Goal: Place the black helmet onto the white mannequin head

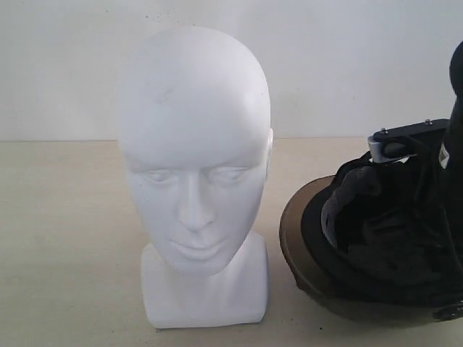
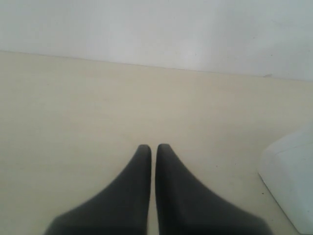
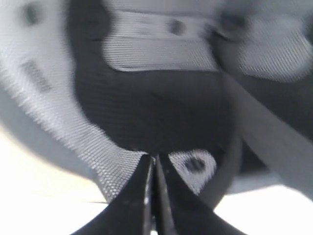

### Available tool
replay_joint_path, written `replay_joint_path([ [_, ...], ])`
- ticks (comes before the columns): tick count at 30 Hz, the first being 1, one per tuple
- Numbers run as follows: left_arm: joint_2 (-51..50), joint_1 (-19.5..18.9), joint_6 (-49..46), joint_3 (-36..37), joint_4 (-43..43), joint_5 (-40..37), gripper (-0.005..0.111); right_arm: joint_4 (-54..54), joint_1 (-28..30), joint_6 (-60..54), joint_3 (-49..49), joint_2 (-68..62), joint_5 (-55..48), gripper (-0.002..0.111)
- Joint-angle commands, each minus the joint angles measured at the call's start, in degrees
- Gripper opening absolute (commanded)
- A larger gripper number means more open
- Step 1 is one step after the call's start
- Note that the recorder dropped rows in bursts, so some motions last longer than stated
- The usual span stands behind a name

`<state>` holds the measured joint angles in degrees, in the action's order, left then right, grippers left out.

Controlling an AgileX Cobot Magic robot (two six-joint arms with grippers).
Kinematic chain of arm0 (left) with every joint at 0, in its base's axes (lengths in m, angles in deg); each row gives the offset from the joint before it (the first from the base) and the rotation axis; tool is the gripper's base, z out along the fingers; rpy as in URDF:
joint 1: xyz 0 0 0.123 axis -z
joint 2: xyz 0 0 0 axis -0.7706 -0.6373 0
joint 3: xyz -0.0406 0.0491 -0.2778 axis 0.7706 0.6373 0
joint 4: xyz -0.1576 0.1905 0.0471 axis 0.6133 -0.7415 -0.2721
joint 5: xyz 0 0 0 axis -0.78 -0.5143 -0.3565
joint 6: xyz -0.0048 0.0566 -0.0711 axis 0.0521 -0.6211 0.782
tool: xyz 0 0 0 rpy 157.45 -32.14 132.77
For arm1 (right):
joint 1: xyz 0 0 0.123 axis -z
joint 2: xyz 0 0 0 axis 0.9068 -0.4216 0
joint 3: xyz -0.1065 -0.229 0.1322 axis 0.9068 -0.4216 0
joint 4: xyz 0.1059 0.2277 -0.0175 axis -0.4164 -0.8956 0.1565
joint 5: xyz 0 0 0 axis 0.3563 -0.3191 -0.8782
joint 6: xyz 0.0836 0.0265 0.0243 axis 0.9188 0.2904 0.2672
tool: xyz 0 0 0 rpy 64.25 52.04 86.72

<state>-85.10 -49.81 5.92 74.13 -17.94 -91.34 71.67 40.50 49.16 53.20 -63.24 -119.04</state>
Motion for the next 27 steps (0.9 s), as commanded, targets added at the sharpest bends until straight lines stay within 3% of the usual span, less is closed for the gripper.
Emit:
replay_joint_path([
  [1,0.2,-0.1,0.5,0.2,0.2,0.2,0.004,6.1,0.0,1.6,-0.4,0.6,-2.6,0.0],
  [13,0.2,-0.1,0.5,0.2,0.2,0.2,0.004,4.2,0.0,1.5,-0.4,0.6,5.8,0.0],
  [15,0.2,-0.1,0.5,0.2,0.2,0.2,0.004,2.5,0.0,1.5,-0.4,0.6,5.7,0.005],
  [17,0.2,-0.1,0.5,0.2,0.2,0.2,0.004,-0.6,0.0,0.9,-0.4,0.6,5.9,0.025],
  [19,0.2,-0.1,0.5,0.2,0.2,0.2,0.004,-4.0,0.0,0.3,-0.3,0.6,7.4,0.057],
  [20,0.2,-0.1,0.5,0.2,0.2,0.2,0.004,-4.7,0.0,-1.0,-0.3,0.6,8.2,0.08],
  [22,0.2,-0.1,0.5,0.2,0.2,0.2,0.004,-5.5,0.0,-4.6,-0.3,0.6,8.7,0.101],
  [23,0.2,-0.1,0.5,0.2,0.2,0.2,0.004,-6.6,0.0,-7.0,-0.3,0.6,9.1,0.105],
  [27,0.2,-0.1,0.5,0.2,0.2,0.1,0.004,-10.3,0.0,-15.2,-0.4,0.3,12.3,0.105],
])
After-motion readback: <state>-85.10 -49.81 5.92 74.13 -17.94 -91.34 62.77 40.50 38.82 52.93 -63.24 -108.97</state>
